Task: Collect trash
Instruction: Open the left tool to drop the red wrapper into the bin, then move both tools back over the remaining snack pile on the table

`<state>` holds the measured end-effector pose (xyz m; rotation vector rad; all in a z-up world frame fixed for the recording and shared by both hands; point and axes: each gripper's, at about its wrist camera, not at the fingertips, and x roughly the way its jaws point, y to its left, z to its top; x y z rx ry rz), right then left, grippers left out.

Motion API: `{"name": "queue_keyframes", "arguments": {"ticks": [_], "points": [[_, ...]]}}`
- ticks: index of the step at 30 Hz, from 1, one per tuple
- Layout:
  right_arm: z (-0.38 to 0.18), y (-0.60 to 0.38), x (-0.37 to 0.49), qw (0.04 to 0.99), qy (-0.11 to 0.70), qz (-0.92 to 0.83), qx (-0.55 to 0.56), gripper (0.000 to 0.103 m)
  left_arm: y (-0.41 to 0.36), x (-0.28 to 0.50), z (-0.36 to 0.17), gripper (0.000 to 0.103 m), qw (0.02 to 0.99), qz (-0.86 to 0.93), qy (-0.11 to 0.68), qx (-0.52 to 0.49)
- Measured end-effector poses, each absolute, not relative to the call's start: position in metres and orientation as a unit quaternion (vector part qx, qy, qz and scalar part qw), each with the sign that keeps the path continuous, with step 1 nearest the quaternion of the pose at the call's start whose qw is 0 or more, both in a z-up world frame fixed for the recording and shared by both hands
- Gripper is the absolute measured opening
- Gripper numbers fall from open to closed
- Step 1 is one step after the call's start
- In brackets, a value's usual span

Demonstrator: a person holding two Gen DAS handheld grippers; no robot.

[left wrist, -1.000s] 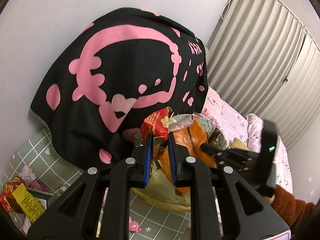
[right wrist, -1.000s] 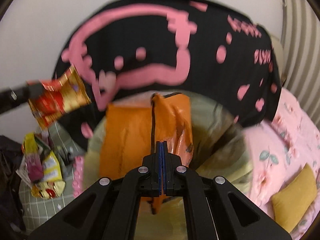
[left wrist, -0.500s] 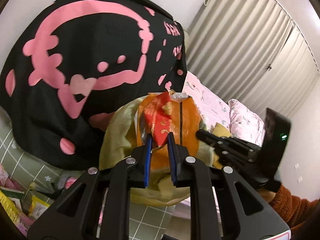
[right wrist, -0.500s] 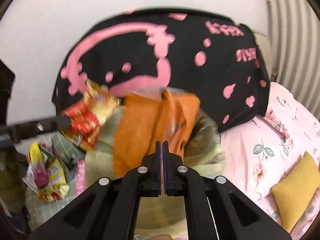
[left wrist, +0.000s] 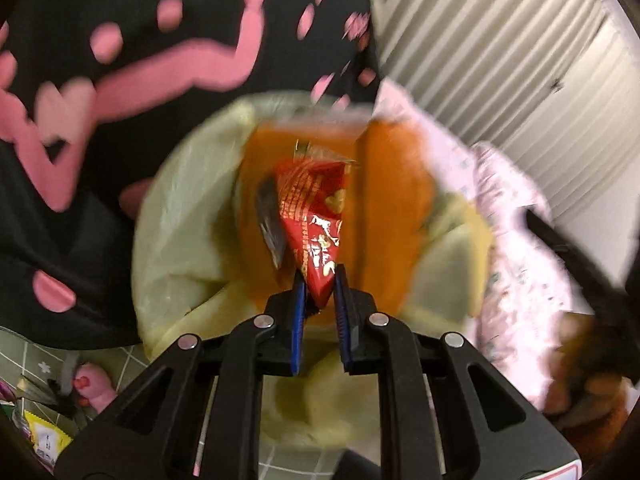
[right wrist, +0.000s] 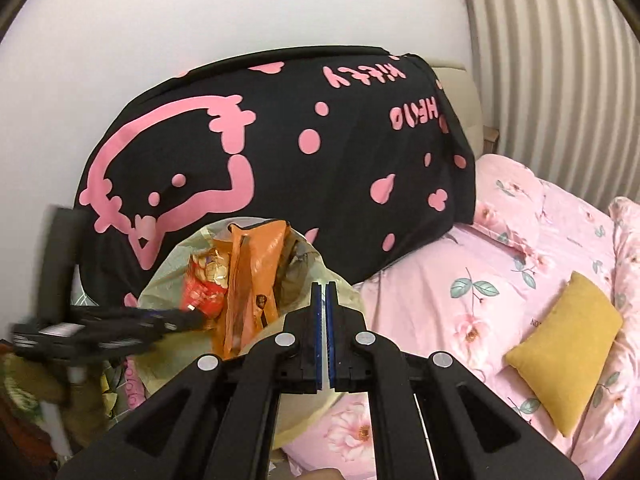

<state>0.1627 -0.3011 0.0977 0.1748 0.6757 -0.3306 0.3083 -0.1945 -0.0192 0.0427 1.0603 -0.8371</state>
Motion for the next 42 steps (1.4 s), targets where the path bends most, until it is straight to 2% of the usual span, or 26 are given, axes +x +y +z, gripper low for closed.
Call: {"name": "queue_keyframes", "arguments": {"ticks": [3, 6, 8, 10, 15, 33, 36, 42], "points": [[0.096, -0.307, 0.157, 0.924, 0.333, -0.169, 0.084, 0.004, -0.203, 0.315, -0.038, 0.013, 0.781, -0.364, 0.507, 0.025], [0.095, -0.313, 0.151, 0.923, 0.333, -0.175, 0.082, 0.004, -0.204, 0.311, -0.035, 0.013, 0.782, -0.369, 0.502, 0.012], [0.094, -0.318, 0.149, 0.922, 0.335, -0.174, 0.086, 0.004, -0.2, 0.308, -0.028, 0.019, 0.785, -0.377, 0.492, -0.001], [0.094, -0.32, 0.15, 0.923, 0.333, -0.171, 0.089, 0.005, -0.193, 0.302, -0.018, 0.043, 0.786, -0.39, 0.48, -0.011], [0.098, -0.311, 0.159, 0.931, 0.322, -0.15, 0.086, 0.005, -0.17, 0.286, 0.001, 0.052, 0.805, -0.384, 0.452, 0.002], [0.087, -0.215, 0.197, 0.949, 0.313, -0.023, 0.043, 0.005, -0.042, 0.244, 0.026, 0.058, 0.893, -0.258, 0.369, -0.01], [0.08, -0.195, 0.202, 0.944, 0.325, 0.016, 0.052, 0.005, -0.007, 0.24, 0.022, 0.058, 0.904, -0.225, 0.363, -0.033], [0.041, -0.135, 0.217, 0.909, 0.405, 0.094, 0.029, 0.005, 0.078, 0.231, 0.009, 0.058, 0.919, -0.126, 0.367, -0.073]]}}
